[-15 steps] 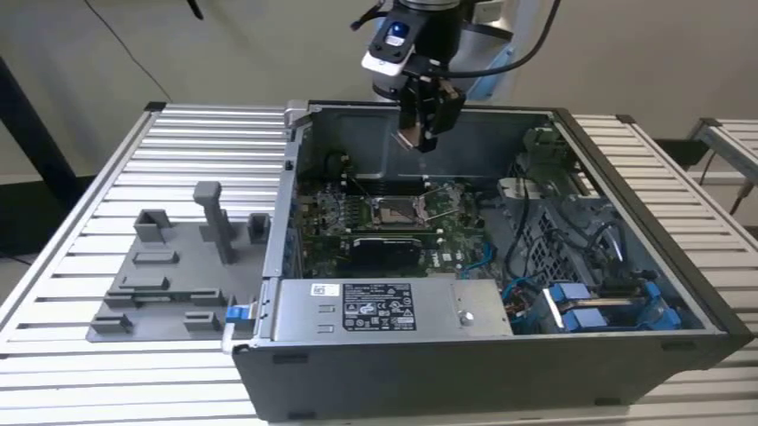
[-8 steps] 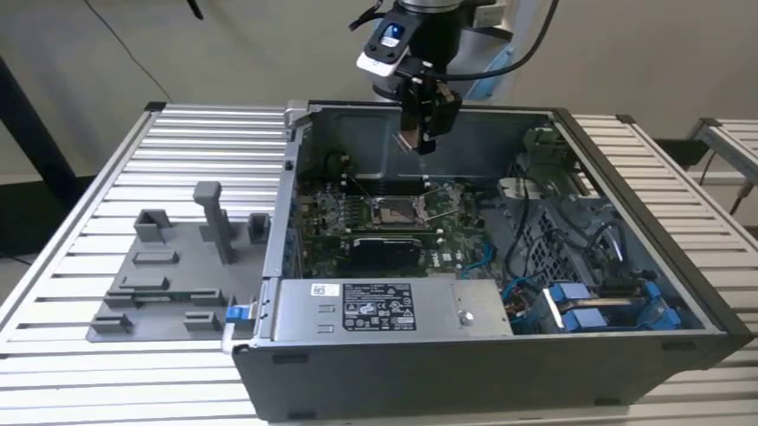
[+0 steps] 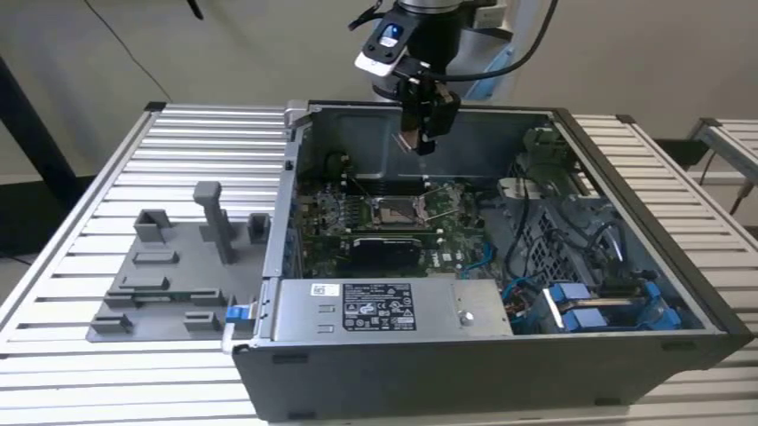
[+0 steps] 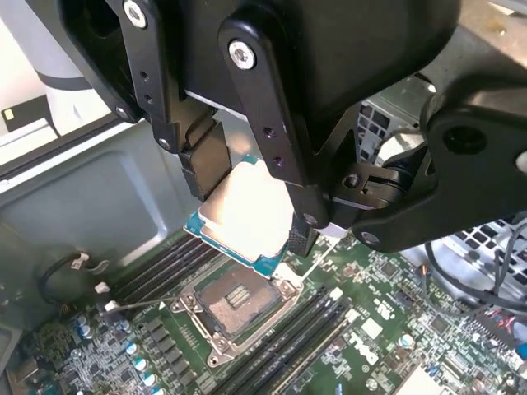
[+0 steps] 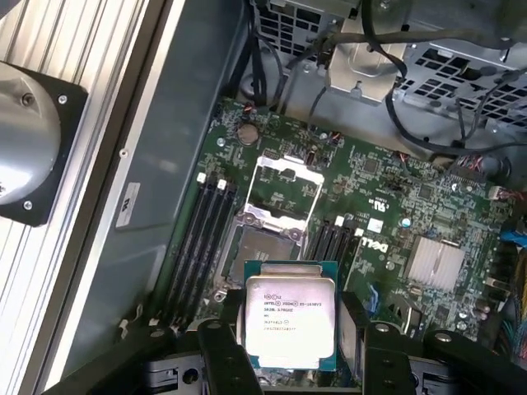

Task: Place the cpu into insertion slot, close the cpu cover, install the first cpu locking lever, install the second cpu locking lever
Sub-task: 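Place the cpu into insertion slot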

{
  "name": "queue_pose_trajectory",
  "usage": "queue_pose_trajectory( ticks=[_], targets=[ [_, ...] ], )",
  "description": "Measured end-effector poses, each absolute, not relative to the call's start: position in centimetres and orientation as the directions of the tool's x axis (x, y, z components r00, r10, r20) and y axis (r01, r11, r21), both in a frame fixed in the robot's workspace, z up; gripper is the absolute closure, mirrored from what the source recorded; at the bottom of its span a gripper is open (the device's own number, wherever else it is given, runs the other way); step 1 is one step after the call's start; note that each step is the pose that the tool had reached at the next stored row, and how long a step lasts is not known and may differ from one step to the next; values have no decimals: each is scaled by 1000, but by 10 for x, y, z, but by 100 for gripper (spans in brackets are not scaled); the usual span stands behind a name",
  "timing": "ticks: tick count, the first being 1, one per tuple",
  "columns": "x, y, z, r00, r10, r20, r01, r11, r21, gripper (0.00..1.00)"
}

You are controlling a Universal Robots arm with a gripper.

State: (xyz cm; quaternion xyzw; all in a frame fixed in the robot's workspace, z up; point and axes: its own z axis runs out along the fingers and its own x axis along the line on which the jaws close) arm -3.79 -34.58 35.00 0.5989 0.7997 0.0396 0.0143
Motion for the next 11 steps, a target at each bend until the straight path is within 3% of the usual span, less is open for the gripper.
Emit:
queue_pose_trajectory(
  ticks=[11],
  targets=[
    [-38,-345,343,-201,979,33,978,199,60,45]
  ],
)
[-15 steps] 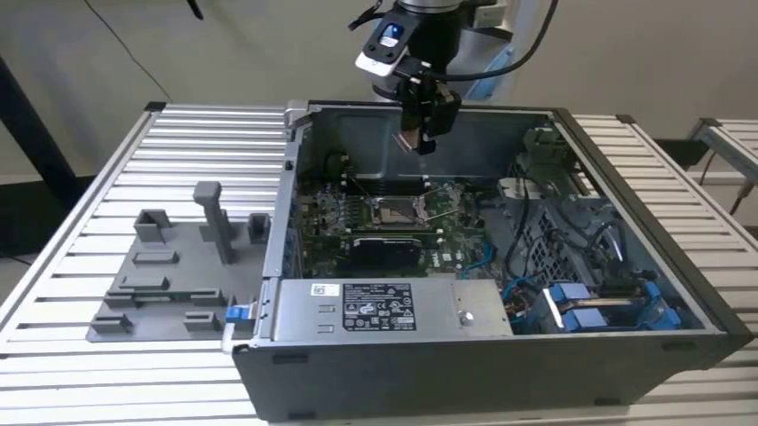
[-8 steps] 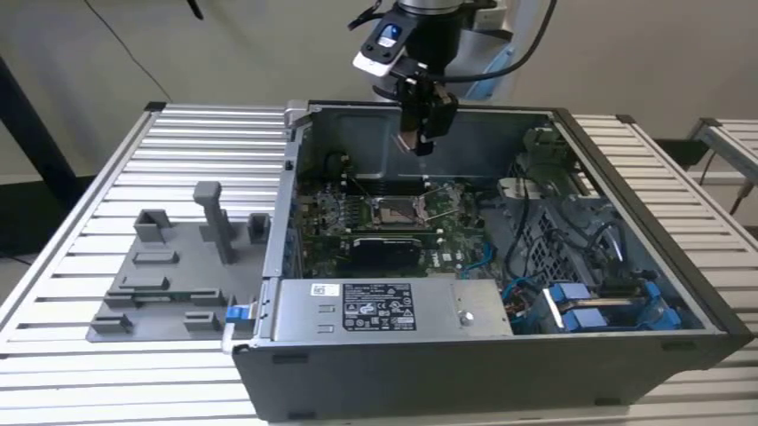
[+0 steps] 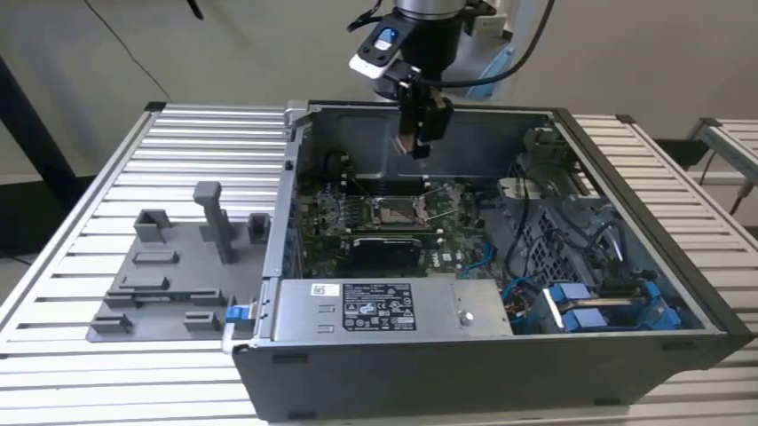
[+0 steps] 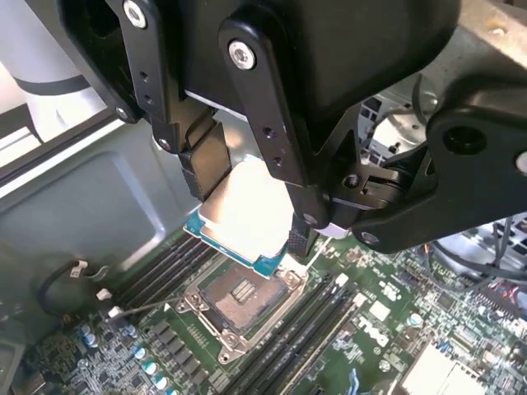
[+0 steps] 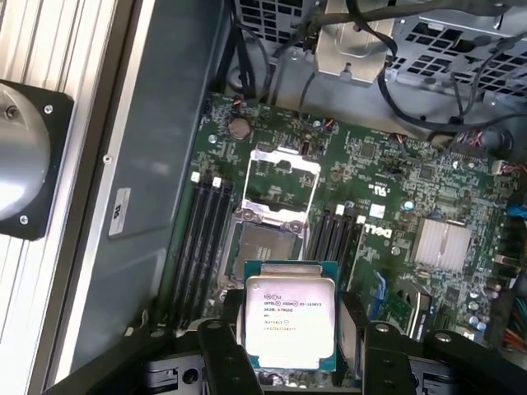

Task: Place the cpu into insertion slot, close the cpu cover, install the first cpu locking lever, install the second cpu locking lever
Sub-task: 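Place the cpu into insertion slot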

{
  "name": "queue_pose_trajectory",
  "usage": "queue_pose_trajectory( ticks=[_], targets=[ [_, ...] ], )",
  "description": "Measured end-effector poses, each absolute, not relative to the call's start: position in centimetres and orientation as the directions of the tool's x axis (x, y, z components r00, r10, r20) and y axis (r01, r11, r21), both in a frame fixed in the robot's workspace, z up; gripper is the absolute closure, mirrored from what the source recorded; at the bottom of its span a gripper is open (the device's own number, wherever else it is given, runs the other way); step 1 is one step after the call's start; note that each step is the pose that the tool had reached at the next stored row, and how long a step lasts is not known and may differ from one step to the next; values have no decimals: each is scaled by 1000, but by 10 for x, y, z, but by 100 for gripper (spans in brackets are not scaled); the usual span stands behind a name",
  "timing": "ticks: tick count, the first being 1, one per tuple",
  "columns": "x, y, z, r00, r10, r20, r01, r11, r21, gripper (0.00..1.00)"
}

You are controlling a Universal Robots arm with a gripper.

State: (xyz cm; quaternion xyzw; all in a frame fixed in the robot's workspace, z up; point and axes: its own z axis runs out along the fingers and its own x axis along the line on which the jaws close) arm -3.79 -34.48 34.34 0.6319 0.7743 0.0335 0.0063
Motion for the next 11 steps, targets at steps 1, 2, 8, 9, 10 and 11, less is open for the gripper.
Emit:
queue_pose_trajectory(
  ticks=[1,2,8,9,10,11],
  targets=[
    [-38,-345,343,-195,980,33,980,192,59,45],
    [-38,-345,342,-187,982,34,981,185,58,45],
    [-38,-343,335,-145,989,35,988,143,50,45],
    [-38,-343,334,-138,990,35,989,136,49,45],
    [-38,-342,333,-132,991,35,990,130,49,45],
    [-38,-342,332,-126,991,35,991,124,48,45]
  ],
)
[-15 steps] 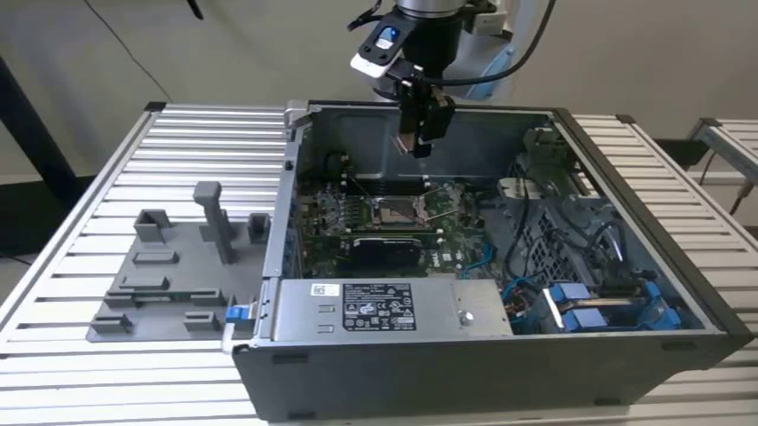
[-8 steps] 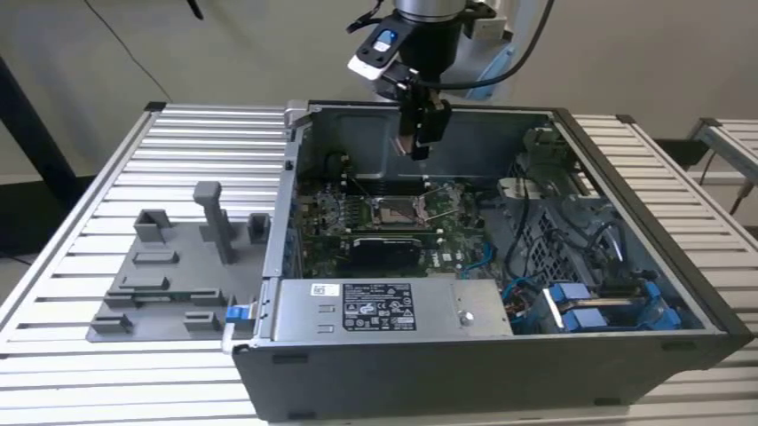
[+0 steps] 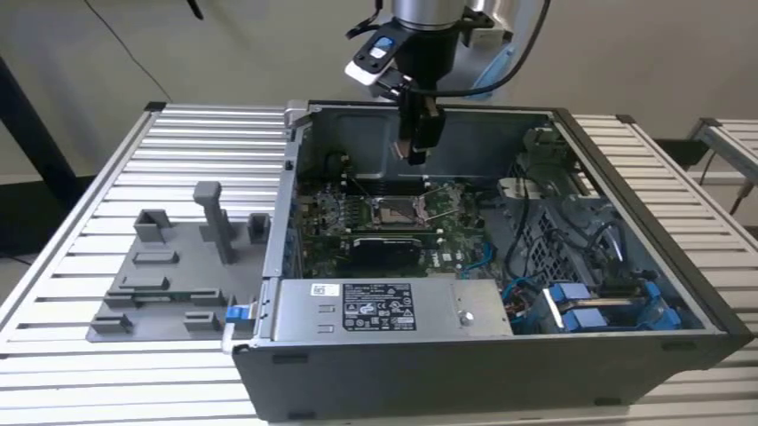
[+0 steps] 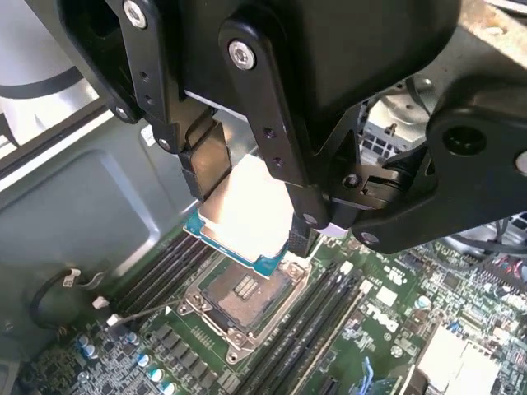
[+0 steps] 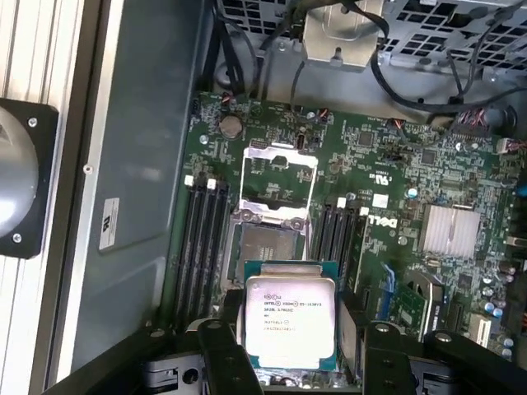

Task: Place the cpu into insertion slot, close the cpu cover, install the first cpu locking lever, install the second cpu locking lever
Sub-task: 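Place the cpu into insertion slot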

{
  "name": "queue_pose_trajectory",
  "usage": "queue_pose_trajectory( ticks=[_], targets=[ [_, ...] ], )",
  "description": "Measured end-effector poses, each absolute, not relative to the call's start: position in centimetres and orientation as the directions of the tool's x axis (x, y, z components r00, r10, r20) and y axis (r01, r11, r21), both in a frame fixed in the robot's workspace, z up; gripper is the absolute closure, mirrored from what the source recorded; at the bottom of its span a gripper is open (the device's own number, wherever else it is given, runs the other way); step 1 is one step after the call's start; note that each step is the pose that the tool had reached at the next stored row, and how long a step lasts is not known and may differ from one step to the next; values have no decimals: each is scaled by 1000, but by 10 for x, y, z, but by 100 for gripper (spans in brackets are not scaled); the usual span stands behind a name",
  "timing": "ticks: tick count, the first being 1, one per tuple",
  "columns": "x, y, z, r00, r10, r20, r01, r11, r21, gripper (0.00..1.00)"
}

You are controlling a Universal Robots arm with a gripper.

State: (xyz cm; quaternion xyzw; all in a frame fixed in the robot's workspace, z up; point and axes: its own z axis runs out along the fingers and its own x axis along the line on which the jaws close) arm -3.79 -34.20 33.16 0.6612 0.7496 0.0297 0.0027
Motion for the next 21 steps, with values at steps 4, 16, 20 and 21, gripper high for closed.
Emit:
queue_pose_trajectory(
  ticks=[4,16,20,21],
  targets=[
    [-38,-340,327,-106,994,36,993,104,48,45],
    [-38,-337,313,-41,998,47,998,39,48,45],
    [-38,-335,309,-21,998,51,999,18,48,45],
    [-38,-335,308,-17,998,52,999,14,48,45]
  ],
)
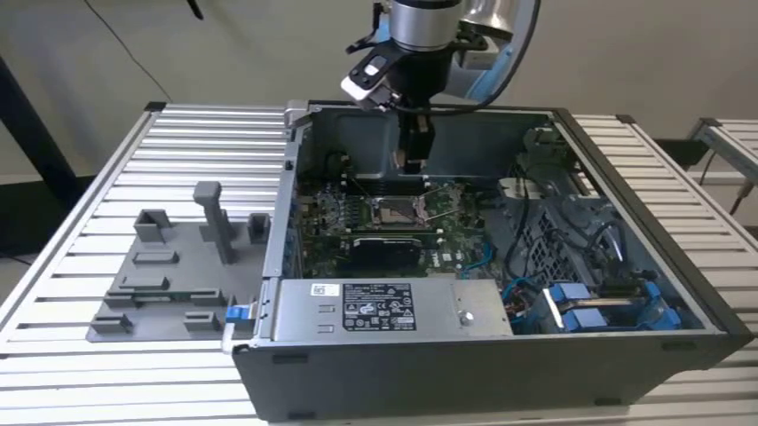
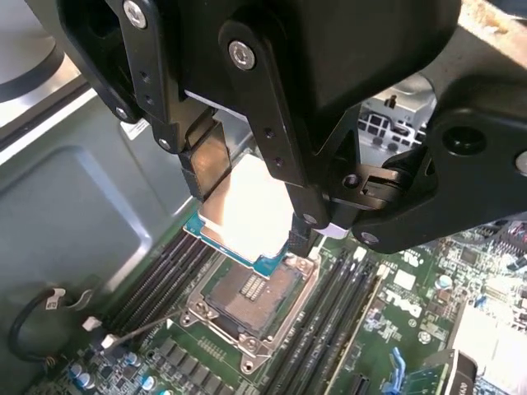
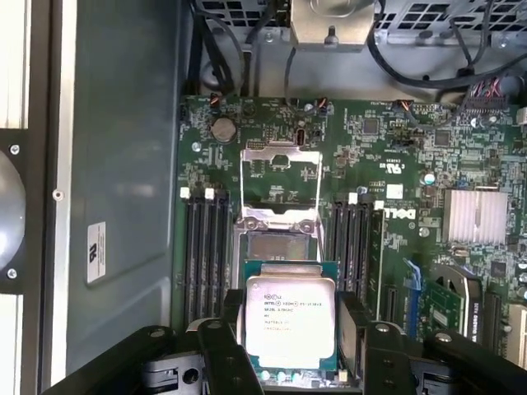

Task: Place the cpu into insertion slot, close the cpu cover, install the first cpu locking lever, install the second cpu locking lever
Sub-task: 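Place the cpu into insertion slot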

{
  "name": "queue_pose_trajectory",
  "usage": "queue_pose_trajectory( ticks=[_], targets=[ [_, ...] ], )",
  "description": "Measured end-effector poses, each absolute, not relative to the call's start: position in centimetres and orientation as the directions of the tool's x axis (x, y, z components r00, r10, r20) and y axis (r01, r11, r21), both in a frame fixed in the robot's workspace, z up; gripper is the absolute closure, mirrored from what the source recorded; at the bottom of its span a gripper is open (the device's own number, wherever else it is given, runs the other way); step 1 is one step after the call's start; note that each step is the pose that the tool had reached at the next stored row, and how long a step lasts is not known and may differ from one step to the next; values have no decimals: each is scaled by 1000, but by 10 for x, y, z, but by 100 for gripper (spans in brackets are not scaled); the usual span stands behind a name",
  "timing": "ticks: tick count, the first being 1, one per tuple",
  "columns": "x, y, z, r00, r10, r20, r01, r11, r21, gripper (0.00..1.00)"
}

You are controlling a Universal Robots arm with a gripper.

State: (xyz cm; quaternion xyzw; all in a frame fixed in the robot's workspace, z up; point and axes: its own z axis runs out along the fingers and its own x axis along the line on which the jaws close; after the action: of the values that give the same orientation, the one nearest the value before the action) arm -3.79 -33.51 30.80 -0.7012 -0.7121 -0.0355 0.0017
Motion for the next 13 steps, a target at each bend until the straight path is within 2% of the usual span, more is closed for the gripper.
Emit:
queue_pose_trajectory(
  ticks=[13],
  targets=[
    [-38,-322,290,-12,998,62,999,9,49,45]
  ],
)
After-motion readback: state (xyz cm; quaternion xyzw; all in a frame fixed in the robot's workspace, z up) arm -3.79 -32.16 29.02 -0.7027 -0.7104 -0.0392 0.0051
